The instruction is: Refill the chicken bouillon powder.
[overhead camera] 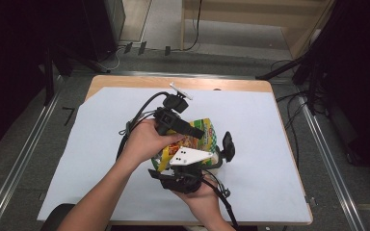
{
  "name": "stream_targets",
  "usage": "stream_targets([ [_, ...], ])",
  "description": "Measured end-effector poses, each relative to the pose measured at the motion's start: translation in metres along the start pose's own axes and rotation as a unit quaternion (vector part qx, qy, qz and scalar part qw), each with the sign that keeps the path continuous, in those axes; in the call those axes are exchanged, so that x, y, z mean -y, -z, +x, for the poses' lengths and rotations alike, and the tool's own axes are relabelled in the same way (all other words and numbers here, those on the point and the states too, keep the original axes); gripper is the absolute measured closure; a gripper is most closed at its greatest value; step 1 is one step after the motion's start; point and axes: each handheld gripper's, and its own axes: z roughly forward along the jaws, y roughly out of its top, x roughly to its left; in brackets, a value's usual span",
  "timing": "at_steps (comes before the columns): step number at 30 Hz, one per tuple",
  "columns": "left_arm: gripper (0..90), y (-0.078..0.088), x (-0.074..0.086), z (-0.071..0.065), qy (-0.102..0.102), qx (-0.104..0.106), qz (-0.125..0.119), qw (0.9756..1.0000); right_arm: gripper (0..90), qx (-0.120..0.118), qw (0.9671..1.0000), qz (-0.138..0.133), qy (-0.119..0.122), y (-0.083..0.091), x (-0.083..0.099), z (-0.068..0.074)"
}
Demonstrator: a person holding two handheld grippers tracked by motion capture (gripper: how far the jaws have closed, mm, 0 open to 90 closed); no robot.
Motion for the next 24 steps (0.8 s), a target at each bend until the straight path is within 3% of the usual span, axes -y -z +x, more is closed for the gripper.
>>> stream_targets([
  [12,68.0,-0.0021,-0.0006,-0.0008,-0.006,-0.004,0.007,0.9999,66.5,-0.002,1.0,-0.001,-0.009,-0.0012,0.001,0.0003],
  [24,68.7,-0.0042,0.0008,0.0001,-0.007,-0.003,0.009,0.9999,66.4,0.002,1.0,-0.001,0.005,-0.0028,0.0044,0.0005],
])
